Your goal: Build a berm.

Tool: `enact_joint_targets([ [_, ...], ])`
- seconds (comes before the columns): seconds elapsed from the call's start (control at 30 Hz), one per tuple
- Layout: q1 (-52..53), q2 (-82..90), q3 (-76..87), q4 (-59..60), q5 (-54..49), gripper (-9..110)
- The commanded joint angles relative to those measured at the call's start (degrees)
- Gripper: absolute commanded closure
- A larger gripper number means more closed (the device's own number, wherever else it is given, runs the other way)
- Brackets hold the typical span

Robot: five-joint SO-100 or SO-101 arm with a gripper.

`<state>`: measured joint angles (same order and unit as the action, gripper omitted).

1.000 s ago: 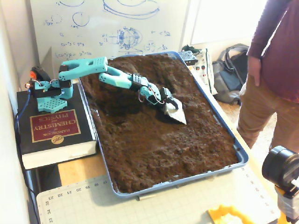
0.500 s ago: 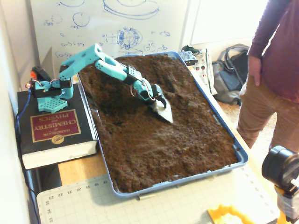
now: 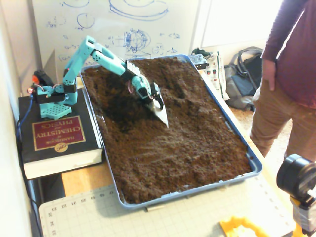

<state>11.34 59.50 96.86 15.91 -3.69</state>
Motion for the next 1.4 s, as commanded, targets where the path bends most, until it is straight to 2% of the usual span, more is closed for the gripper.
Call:
enact_joint_targets([
  [0.0, -2.2, 5.6, -13.1, 0.2, 6.6, 101],
  [0.17, -7.1, -3.2, -34.4, 0.2, 19.1, 101],
  [0.27, -9.5, -10.9, -44.2, 0.7, 22.3, 101],
  [0.5, -13.5, -31.8, -46.6, 0.2, 14.0, 101],
  [0.63, -13.9, -38.1, -46.5, 0.6, 10.8, 101],
  [0.8, -13.8, -36.6, -41.4, 1.1, 9.4, 101],
  [1.13, -14.1, -18.9, -13.2, 1.1, 6.8, 101],
  [1.37, -14.2, -9.3, -3.2, 5.2, 6.7, 101],
])
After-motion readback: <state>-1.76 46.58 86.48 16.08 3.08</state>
